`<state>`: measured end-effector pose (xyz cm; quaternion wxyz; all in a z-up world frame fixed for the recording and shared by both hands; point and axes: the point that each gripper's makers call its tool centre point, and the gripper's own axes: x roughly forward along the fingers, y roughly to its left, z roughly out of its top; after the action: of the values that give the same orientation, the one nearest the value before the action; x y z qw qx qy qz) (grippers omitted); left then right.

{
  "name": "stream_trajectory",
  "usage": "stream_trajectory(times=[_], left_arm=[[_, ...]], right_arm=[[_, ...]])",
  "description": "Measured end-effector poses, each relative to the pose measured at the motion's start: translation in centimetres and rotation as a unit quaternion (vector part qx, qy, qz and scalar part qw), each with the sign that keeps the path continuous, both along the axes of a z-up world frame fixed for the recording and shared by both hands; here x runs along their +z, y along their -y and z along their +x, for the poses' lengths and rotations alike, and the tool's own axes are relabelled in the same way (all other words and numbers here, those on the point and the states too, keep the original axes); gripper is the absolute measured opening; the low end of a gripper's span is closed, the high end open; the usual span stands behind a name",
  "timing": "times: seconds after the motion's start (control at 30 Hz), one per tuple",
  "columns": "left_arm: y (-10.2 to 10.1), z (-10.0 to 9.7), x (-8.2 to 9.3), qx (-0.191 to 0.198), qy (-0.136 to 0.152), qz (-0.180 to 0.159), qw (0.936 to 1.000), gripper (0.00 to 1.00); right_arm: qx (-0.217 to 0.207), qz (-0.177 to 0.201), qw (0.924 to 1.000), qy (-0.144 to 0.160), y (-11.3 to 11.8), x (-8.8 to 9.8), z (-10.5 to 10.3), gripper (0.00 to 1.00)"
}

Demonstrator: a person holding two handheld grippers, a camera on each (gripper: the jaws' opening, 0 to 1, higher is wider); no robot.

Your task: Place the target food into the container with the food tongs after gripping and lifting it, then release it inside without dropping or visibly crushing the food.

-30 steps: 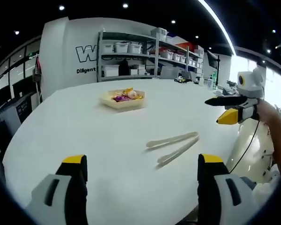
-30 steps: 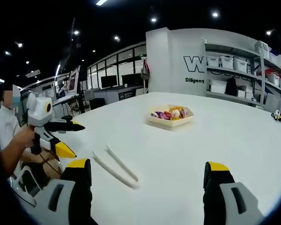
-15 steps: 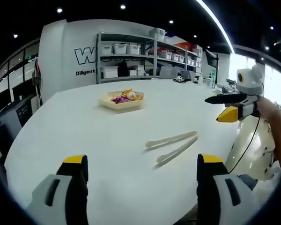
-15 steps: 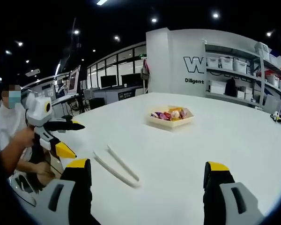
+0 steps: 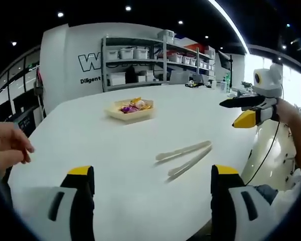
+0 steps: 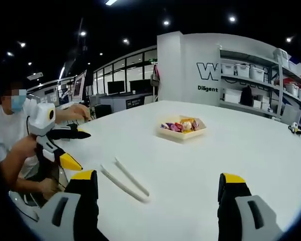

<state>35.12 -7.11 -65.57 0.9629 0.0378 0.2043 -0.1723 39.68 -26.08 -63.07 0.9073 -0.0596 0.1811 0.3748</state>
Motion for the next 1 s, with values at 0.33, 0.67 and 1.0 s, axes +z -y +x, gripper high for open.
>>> stream_trajectory(times=[0.33, 0.67, 1.0], left_arm=[[-0.24, 0.04, 0.06, -0.002, -0.001, -0.002, 1.0, 0.95], [-0.27, 0.15, 0.01, -0.001, -0.001, 0.0, 1.0, 0.94], [-0.14, -0.05, 0.12, -0.002, 0.0, 0.004, 1.0, 0.94]], right_arm=[[0.002, -0.002, 1.0, -0.004, -0.3, -0.37, -0.01, 0.99], [0.002, 0.003, 1.0, -0.003, -0.36, -0.27, 0.21, 0.99], [0.002, 0.006, 1.0, -0.002, -0.12, -0.15, 0.16, 0.99]])
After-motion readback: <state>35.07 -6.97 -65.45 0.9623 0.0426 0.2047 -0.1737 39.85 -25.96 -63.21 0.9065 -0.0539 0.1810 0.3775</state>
